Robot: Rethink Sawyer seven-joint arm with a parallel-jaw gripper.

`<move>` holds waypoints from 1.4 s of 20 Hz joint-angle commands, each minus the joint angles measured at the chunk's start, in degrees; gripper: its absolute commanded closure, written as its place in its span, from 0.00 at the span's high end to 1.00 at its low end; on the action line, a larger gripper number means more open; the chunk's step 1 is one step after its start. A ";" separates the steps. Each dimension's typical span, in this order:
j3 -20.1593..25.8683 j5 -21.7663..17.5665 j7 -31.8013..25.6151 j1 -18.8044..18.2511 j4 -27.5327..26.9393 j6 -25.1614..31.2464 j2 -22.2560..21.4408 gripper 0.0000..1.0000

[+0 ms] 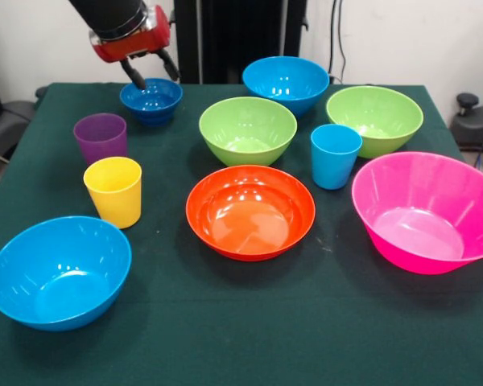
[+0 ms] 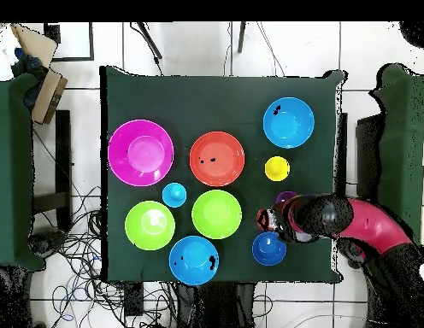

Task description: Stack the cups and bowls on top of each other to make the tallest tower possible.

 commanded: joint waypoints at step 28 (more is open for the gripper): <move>4.93 -8.09 -19.39 -0.52 -9.23 8.13 5.51 1.00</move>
